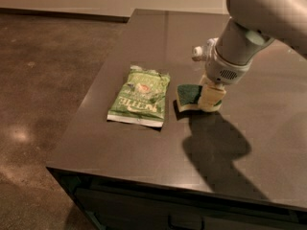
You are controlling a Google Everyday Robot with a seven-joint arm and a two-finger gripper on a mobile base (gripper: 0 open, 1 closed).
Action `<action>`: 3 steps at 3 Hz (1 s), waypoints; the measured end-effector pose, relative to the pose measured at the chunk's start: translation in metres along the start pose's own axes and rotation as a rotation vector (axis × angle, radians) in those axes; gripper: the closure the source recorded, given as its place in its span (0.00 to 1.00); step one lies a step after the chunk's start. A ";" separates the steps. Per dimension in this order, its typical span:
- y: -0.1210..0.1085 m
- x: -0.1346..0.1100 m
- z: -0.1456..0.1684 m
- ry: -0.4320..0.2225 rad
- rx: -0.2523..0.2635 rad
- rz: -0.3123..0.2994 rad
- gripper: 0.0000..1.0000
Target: Move sponge near green jalapeno chip bag
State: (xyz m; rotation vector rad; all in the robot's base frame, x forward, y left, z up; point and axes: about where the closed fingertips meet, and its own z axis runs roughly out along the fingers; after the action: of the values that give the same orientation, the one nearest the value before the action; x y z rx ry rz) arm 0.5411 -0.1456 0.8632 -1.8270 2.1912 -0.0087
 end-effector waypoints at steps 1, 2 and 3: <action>-0.015 -0.002 0.001 0.001 0.008 0.001 0.37; -0.024 -0.006 0.000 -0.005 0.009 -0.007 0.14; -0.024 -0.007 0.000 -0.005 0.009 -0.008 0.00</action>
Offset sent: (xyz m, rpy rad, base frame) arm 0.0354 0.0032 0.0119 0.0091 -0.0157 0.0159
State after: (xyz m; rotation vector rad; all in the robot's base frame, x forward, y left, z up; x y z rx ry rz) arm 0.5651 -0.1436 0.8688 -1.8292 2.1768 -0.0151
